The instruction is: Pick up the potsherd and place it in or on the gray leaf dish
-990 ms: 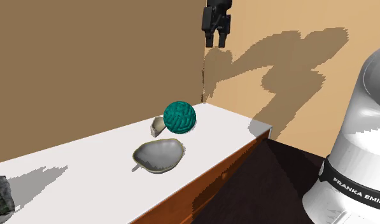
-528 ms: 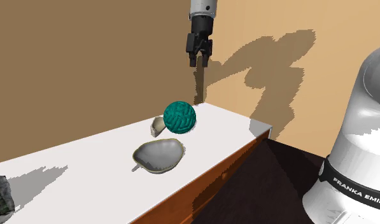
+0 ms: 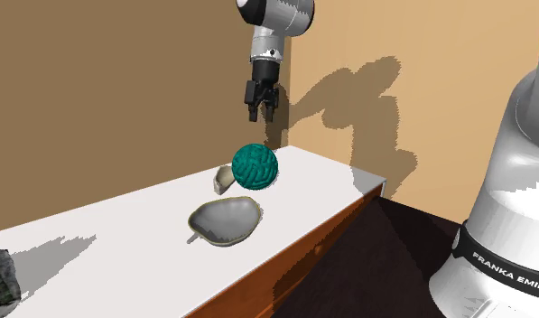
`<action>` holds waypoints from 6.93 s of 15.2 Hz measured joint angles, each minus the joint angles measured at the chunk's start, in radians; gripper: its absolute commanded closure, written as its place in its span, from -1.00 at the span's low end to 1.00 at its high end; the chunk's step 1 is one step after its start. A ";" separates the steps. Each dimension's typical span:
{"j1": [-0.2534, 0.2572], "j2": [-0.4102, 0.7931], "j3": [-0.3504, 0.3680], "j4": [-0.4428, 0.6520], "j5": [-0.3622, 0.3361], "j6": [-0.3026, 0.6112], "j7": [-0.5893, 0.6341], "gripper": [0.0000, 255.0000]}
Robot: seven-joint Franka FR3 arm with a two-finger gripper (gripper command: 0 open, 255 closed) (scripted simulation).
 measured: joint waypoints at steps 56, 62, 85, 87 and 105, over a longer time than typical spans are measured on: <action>0.141 0.471 0.077 0.143 0.445 0.408 0.558 -1.00; 0.136 0.473 0.087 0.142 0.451 0.384 0.554 1.00; 0.159 0.333 0.034 0.107 0.352 0.254 0.659 1.00; 0.161 0.313 0.028 0.104 0.341 0.239 0.669 1.00; 0.316 -0.056 0.096 -0.347 0.326 0.409 0.838 1.00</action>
